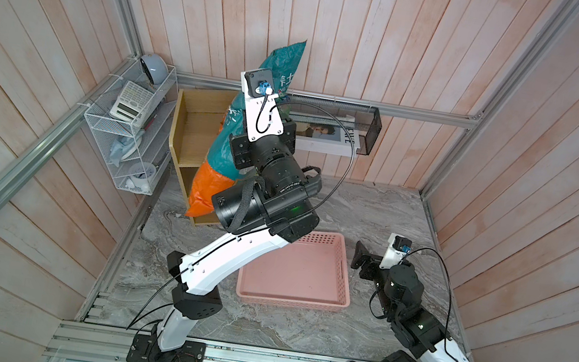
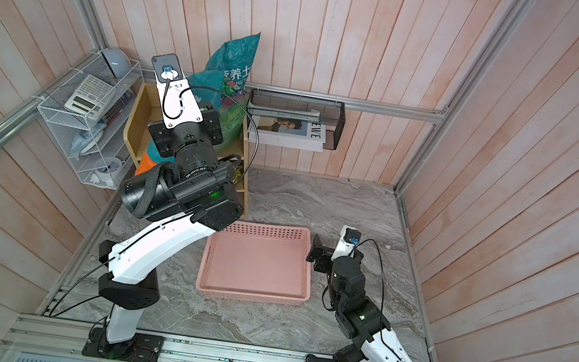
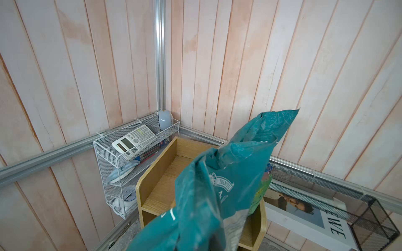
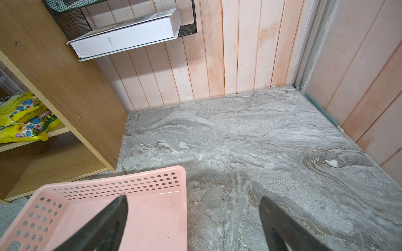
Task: Take down the fertilizer bag from the shelf
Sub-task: Place the fertilizer bag in the storage box.
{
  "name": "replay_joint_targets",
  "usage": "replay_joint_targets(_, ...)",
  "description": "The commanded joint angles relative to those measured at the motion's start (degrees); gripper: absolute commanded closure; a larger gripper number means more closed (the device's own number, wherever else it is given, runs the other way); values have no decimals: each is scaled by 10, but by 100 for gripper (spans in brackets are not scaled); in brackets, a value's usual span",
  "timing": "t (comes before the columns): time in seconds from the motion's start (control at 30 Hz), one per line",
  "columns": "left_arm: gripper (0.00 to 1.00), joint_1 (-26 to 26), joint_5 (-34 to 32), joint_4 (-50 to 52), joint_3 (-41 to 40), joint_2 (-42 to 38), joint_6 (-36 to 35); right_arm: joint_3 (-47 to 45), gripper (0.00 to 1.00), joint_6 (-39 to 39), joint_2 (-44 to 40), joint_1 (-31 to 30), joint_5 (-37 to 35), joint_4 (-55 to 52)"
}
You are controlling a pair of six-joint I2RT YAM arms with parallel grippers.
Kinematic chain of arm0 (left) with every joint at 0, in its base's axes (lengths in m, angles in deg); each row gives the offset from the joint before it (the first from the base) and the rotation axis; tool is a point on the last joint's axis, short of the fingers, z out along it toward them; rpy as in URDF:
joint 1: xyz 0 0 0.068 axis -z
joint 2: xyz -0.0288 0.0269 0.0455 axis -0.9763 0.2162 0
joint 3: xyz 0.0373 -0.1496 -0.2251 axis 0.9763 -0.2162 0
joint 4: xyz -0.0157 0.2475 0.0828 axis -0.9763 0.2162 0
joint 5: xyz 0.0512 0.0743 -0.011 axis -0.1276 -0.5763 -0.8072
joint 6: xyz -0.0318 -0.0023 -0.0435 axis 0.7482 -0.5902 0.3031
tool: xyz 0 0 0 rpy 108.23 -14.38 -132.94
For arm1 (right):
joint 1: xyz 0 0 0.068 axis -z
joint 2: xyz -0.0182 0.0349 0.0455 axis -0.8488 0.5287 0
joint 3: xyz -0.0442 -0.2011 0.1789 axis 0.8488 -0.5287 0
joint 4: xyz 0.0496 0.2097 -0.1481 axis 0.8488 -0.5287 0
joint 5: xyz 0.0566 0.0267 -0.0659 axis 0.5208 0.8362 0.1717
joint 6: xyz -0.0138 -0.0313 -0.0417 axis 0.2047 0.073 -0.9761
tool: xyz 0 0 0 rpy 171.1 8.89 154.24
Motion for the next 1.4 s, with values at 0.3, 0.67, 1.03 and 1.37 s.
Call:
replay_joint_targets(0.3, 100, 215, -86, 89, -299, -128, 198, 14, 2, 3, -11, -1, 4, -7)
replay_joint_targets(0.67, 100, 277, -123, -77, -558, -228, 226, 18, 2, 10, -5, -2, 22, -11)
replay_joint_targets(1.03, 100, 343, -22, 179, -835, -430, 647, 19, 2, 13, -3, -2, 26, -8)
replay_joint_targets(1.37, 100, 161, 276, 866, -796, -454, 1319, 14, 2, 6, -8, -4, 11, -3)
